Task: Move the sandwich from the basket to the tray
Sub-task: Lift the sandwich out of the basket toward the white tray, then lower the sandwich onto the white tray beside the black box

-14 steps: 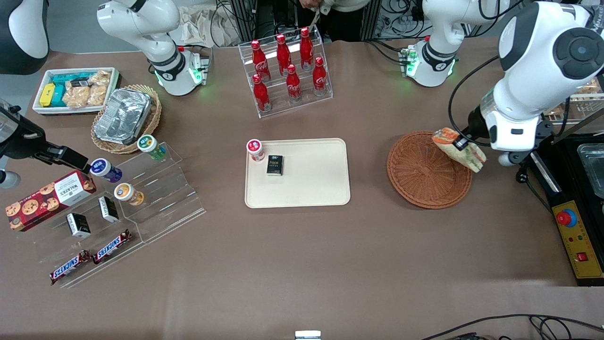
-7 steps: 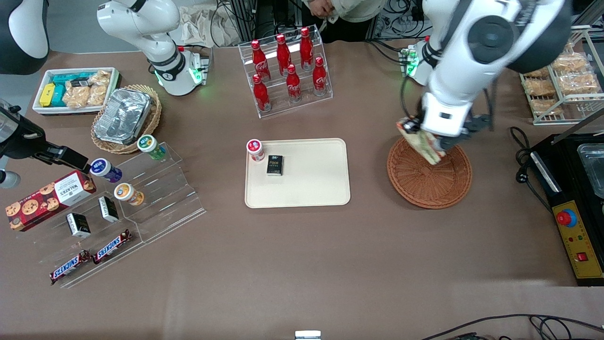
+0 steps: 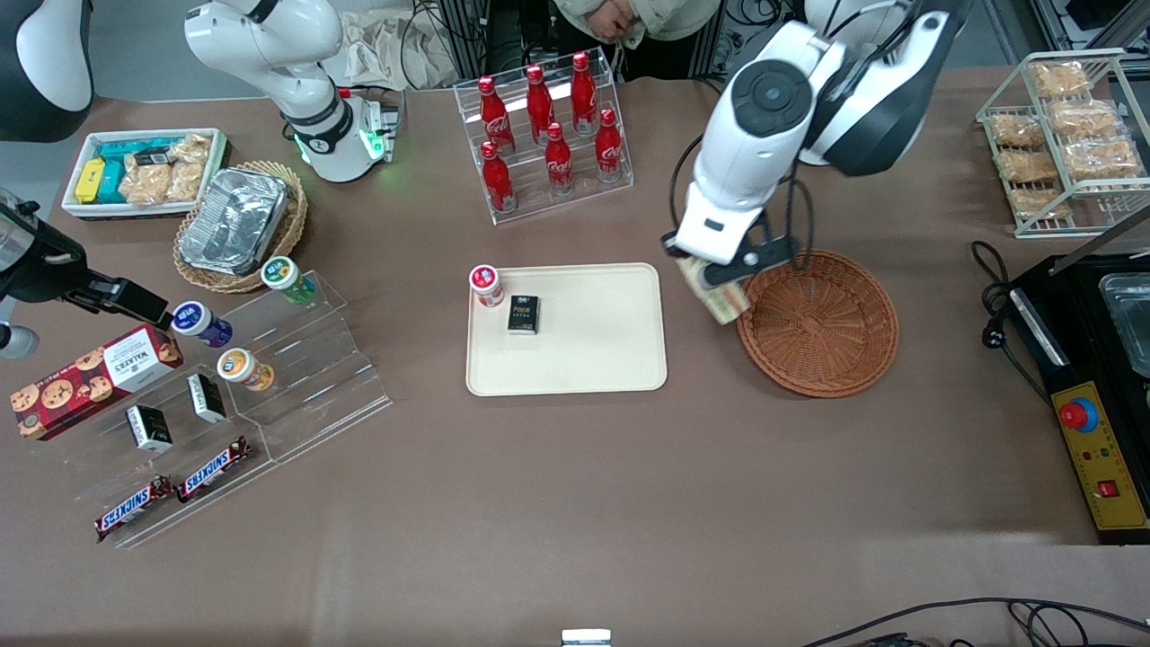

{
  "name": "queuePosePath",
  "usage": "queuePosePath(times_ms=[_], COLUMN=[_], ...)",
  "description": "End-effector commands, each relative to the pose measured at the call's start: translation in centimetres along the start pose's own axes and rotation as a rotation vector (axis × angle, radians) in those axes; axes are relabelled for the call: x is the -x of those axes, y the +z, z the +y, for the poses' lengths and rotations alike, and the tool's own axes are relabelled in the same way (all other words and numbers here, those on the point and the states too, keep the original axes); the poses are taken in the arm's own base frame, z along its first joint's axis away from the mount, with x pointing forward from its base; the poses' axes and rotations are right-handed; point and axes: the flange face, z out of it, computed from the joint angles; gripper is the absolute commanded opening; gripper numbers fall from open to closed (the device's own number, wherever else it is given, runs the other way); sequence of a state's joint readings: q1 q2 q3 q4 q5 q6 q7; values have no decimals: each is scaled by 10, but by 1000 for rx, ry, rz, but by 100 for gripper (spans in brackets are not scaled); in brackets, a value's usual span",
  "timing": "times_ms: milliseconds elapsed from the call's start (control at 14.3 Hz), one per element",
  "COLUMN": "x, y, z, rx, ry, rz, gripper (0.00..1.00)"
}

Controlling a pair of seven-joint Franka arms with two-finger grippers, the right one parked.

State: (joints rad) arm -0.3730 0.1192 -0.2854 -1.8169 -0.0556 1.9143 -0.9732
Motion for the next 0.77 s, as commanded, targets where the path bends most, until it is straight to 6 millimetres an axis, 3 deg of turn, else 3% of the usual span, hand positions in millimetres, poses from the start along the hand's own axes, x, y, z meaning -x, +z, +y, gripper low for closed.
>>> queuePosePath(times_ms=[0,349,488,698], x=[11,20,14,12], y=[26,112,144,173], z=[35,68,69,68], rx=[49,60,25,18], ry=[43,161,223,354], rz=[5,-11,-21,-26], gripper=[0,0,0,0])
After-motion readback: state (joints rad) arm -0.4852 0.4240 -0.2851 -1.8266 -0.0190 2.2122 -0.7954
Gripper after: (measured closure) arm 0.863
